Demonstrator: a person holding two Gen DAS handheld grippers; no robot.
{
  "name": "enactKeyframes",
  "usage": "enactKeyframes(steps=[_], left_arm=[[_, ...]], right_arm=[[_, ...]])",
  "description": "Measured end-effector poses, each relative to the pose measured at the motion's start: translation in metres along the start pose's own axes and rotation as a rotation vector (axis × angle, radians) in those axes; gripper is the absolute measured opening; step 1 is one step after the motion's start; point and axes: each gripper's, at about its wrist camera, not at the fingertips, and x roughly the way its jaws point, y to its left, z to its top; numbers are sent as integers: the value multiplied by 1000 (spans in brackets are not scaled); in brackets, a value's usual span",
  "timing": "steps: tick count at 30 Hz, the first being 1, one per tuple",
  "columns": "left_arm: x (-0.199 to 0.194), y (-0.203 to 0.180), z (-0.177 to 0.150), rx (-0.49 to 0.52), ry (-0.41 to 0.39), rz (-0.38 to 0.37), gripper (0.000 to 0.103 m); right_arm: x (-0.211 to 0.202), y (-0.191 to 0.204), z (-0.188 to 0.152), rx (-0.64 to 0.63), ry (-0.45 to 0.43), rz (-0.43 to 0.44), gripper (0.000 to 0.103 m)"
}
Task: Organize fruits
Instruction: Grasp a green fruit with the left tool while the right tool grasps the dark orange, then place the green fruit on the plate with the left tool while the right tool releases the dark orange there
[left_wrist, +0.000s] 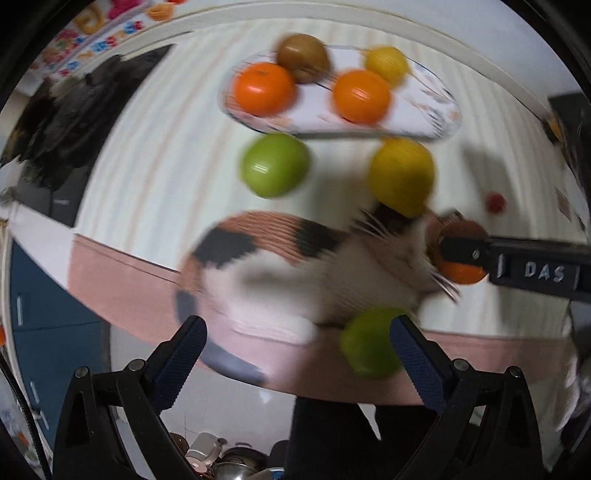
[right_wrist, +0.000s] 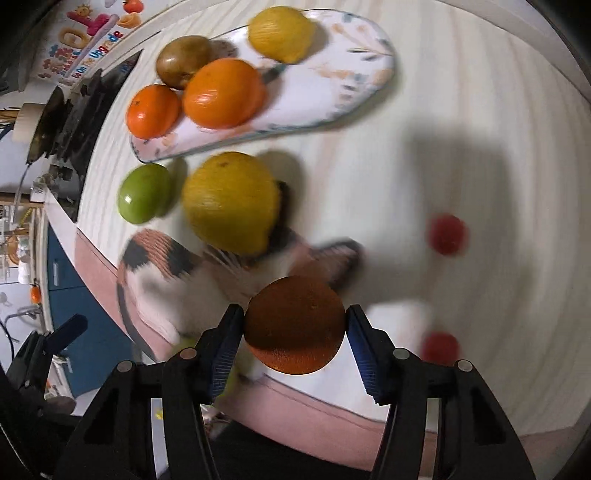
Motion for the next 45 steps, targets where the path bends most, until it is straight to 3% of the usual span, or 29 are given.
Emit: enactKeyframes(steps=[8, 9, 10, 12, 23, 31, 38, 45], left_arm=[[38, -42, 0, 73, 106, -116, 99], [42, -45, 0, 81, 111, -118, 91], [46, -49, 0, 90, 120, -115, 76], [54, -52, -2, 100, 143, -113, 60], [52, -51, -3, 68, 107, -117, 60], [29, -37, 12, 45, 63, -136, 60], [-32, -13, 52, 4, -60, -181, 60], [-42, 16, 123, -3, -135, -100, 60]], right_arm=[[6, -37, -22, 92, 31, 22, 60], [8, -38, -24, 100, 35, 27, 60], [8, -39, -24, 104, 32, 32, 60], [9, -39, -25, 117, 30, 42, 60], [10, -38, -22, 104, 63, 31, 63], [-3, -35, -17, 87, 16, 22, 59], [-48, -29, 25, 99, -94, 67, 59], [-74, -24, 98, 110, -167, 65, 59]])
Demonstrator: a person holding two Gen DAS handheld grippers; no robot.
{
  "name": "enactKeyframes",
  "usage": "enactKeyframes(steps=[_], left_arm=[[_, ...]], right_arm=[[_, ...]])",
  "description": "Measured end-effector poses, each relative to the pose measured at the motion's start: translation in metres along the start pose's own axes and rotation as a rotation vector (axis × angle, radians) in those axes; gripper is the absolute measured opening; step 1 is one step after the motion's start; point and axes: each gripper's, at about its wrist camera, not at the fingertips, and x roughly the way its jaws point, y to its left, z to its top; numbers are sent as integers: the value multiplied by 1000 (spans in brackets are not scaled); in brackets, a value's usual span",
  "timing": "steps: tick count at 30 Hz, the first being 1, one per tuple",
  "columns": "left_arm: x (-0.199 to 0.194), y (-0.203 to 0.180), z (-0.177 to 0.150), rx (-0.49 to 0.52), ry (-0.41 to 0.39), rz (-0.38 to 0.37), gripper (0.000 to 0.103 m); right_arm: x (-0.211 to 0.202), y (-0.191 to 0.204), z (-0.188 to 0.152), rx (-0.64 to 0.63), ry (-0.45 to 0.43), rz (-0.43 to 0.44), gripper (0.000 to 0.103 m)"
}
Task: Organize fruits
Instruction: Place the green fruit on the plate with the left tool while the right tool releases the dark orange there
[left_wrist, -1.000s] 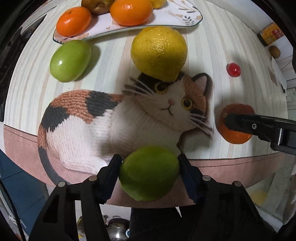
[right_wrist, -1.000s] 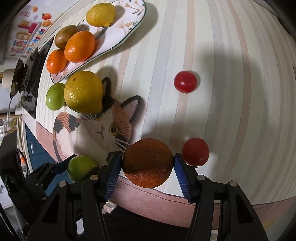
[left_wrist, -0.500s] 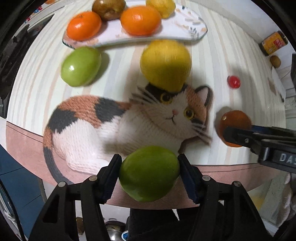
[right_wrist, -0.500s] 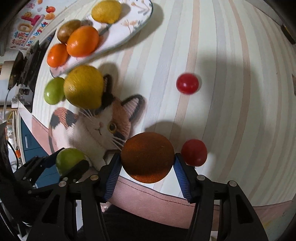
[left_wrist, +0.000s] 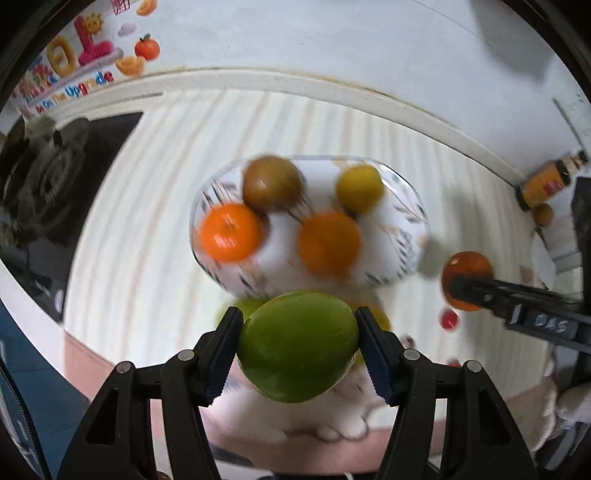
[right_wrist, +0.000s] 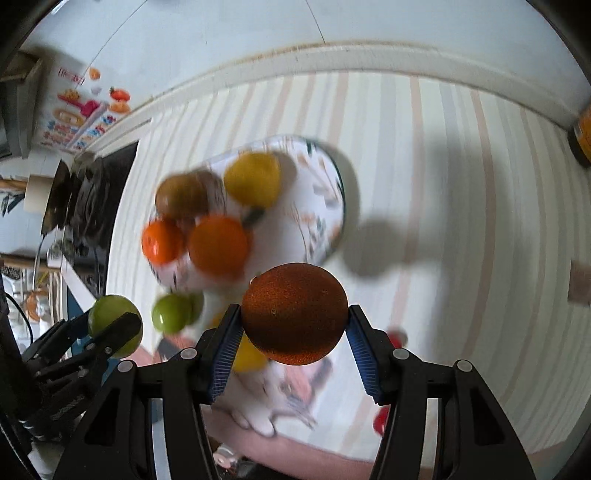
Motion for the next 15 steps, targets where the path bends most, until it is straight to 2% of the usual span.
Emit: enactKeyframes(steps=[6, 11, 15], left_arm=[[45, 14, 31, -26, 72, 24, 60], [65, 14, 39, -37, 113, 37, 60], [75, 17, 38, -72, 153, 25, 60]], right_arm=[[22, 7, 44, -3, 31, -31, 59], [52, 19, 54, -1, 73, -46, 60], [68, 18, 55, 27, 112, -11, 60]])
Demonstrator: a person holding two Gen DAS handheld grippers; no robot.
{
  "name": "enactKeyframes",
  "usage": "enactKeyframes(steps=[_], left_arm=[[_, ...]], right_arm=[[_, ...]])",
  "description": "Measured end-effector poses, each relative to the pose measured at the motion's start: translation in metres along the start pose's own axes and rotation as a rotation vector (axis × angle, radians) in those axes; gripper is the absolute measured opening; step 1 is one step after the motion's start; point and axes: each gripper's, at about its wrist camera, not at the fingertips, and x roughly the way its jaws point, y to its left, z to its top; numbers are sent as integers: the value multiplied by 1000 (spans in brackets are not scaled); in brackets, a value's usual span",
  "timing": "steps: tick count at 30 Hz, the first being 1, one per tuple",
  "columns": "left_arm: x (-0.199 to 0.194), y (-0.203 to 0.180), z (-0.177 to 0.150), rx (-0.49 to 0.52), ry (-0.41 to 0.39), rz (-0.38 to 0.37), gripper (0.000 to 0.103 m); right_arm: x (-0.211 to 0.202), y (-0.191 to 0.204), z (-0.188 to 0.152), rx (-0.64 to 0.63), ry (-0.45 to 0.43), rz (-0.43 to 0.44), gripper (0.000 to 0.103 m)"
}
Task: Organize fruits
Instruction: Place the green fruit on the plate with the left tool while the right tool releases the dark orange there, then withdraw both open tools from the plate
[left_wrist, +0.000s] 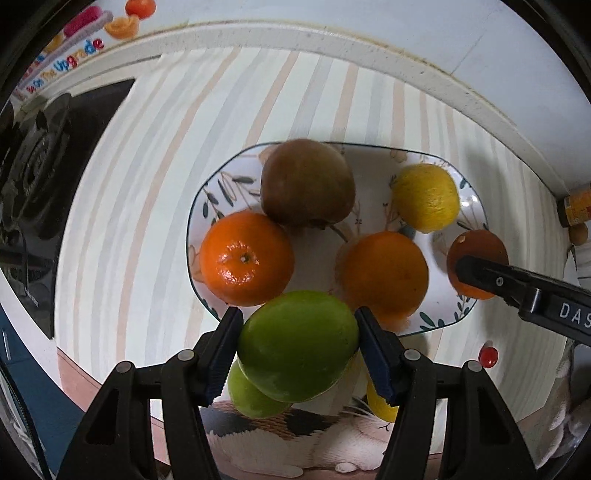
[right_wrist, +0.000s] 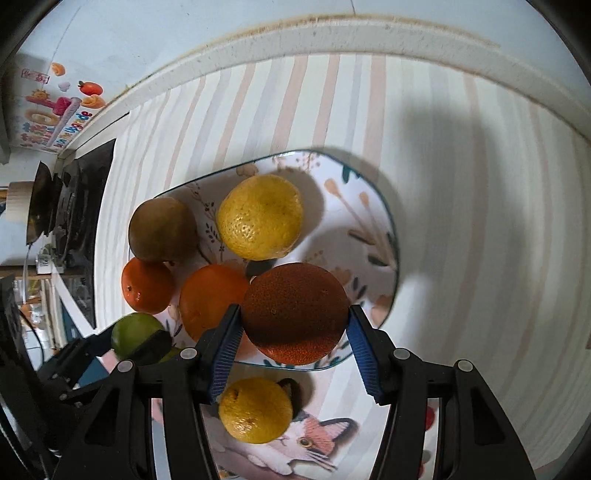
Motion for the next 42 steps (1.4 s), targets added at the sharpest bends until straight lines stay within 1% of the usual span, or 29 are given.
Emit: enactKeyframes(steps=[1, 2, 3, 4, 5, 6, 7, 8, 14, 15, 20, 25, 29, 31, 35, 37, 42], left_arm=[[2, 2, 0, -14, 10, -5, 60], [3, 3, 1, -22, 17, -7, 60], [2, 5, 1, -28, 11, -9, 61], [-2, 6, 1, -30, -3, -11, 66], [-5, 7, 1, -29, -13, -7, 71], [-9, 8, 3, -29, -26, -10, 83], [-14, 10, 4, -32, -38, -10, 87], [-17, 13, 6, -37, -44, -9, 87], [-28, 26, 5, -70, -71, 18, 87], [-30, 27, 5, -72, -72, 21, 87], [-43, 30, -9, -71, -107, 86, 87], [-56, 29, -24, -81, -145, 122, 87], [-67, 25, -38, -74, -170, 128, 87], [-75, 23, -45, -74, -189, 128, 87], [-89, 20, -59, -77, -221, 126, 87], [-100, 17, -68, -74, -238, 111, 87], [-132, 8, -86, -54, -303, 114, 87]], right_arm=[[2, -1, 1, 4, 4, 1, 65], [1, -2, 1, 5, 3, 1, 78], [0, -2, 1, 6, -1, 0, 83], [-1, -2, 0, 2, -4, -6, 88], [-3, -2, 0, -4, -3, -11, 90], [-4, -1, 0, -4, -2, -17, 90], [-7, -2, -1, -5, -1, -36, 92], [-9, -2, -1, -9, -3, -47, 94], [-26, 3, -14, -56, -35, -143, 95], [-29, 4, -16, -62, -40, -152, 95], [-37, 8, -30, -84, -65, -194, 95], [-47, 9, -49, -99, -92, -221, 95], [-58, 13, -63, -116, -121, -228, 95], [-67, 16, -72, -129, -141, -223, 95], [-88, 24, -90, -164, -186, -242, 95], [-99, 29, -101, -185, -205, -245, 95], [-128, 36, -128, -211, -250, -221, 95]])
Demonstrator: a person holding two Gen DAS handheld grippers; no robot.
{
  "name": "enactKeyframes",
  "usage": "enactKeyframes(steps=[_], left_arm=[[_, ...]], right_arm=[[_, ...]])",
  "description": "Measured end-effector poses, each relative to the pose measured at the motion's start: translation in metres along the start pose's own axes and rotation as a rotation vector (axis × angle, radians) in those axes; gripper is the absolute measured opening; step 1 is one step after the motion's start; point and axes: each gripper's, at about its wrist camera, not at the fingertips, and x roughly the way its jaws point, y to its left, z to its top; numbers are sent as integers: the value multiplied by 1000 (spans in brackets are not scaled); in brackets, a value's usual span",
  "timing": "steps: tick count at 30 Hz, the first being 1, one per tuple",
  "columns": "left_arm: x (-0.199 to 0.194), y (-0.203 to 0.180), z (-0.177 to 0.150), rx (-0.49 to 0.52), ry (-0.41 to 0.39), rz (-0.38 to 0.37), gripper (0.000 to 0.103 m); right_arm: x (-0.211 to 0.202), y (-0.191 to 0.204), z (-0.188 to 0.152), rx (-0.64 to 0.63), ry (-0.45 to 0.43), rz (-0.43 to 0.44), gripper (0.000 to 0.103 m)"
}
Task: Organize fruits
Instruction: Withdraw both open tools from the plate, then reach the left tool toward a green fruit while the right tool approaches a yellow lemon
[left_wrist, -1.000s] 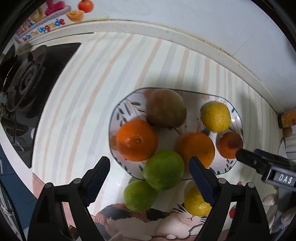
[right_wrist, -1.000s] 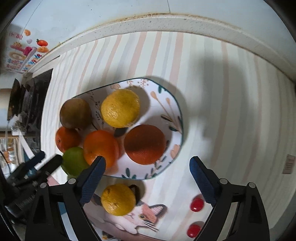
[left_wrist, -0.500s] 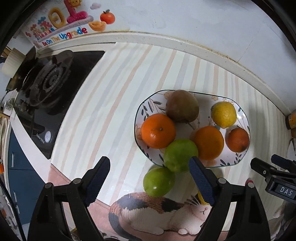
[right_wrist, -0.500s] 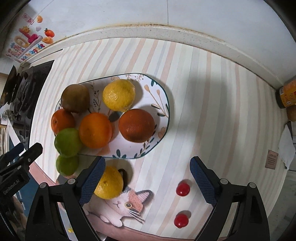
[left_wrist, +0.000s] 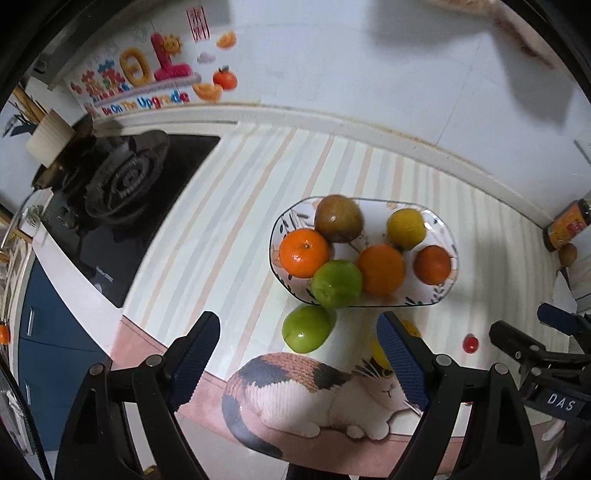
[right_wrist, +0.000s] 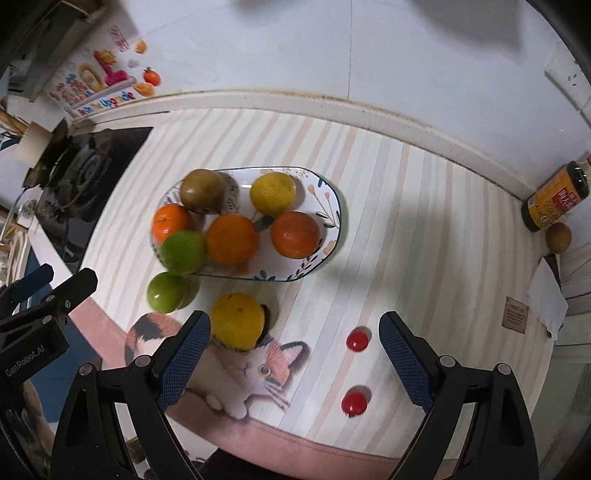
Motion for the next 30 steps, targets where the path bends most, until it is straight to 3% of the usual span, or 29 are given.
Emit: enactKeyframes(steps=[18, 30], left_arm=[[-90, -1, -28, -22, -108, -64, 87], [-97, 3, -28, -34, -119, -72, 87]], right_arm=[[-108, 13, -41, -44, -139, 60, 95], [-104, 17, -40, -31, -121, 87, 95]])
